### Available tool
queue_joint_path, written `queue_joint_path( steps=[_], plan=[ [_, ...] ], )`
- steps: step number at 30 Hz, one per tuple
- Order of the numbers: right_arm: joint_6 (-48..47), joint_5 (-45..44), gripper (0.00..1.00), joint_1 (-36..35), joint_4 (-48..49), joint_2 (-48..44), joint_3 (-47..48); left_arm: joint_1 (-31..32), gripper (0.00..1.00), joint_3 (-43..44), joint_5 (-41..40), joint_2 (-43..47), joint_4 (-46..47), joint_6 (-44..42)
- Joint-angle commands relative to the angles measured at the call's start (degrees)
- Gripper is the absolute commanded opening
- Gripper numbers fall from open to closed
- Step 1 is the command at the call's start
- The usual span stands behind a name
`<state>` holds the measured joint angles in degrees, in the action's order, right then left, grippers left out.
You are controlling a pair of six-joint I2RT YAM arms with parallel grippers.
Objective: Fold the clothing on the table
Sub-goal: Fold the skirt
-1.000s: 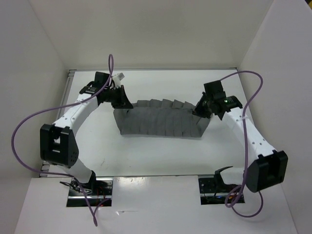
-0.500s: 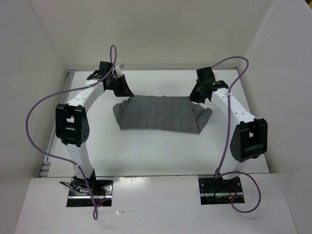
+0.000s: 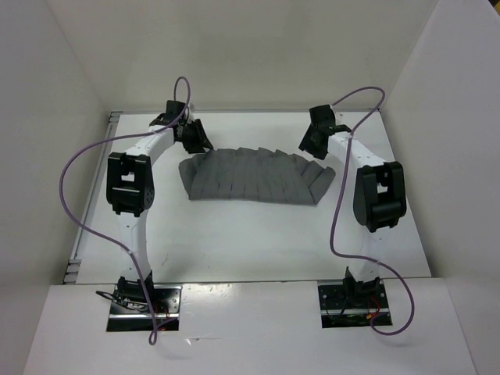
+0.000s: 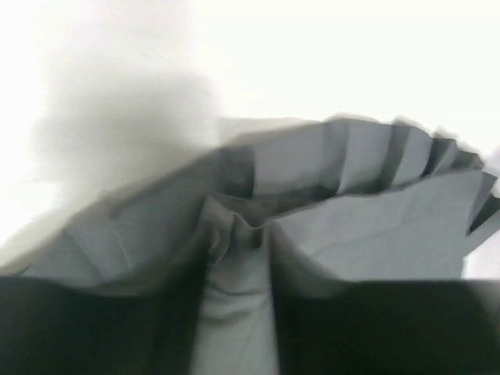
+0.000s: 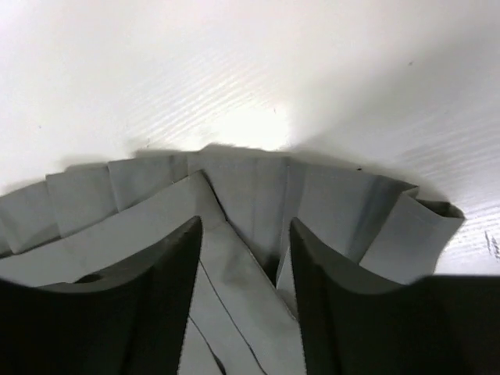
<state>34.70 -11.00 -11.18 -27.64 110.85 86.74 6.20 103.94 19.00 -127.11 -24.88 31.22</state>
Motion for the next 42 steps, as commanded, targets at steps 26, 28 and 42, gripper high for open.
queue_joint_path(
  steps=[26,28,42],
  plan=[
    [-8.1,29.5,0.89,9.8,2.4,-12.2,-24.2,0.4,0.34,-26.3,20.0,26.8,15.7,-0.7],
    [-8.6,30.1,0.89,9.8,3.5,-10.9,-24.2,0.4,0.34,-27.0,20.0,26.8,15.7,-0.7],
    [-8.1,34.8,0.83,9.8,5.8,-4.9,-22.5,1.5,0.39,-29.6,25.2,23.2,15.8,-1.4]
  ],
)
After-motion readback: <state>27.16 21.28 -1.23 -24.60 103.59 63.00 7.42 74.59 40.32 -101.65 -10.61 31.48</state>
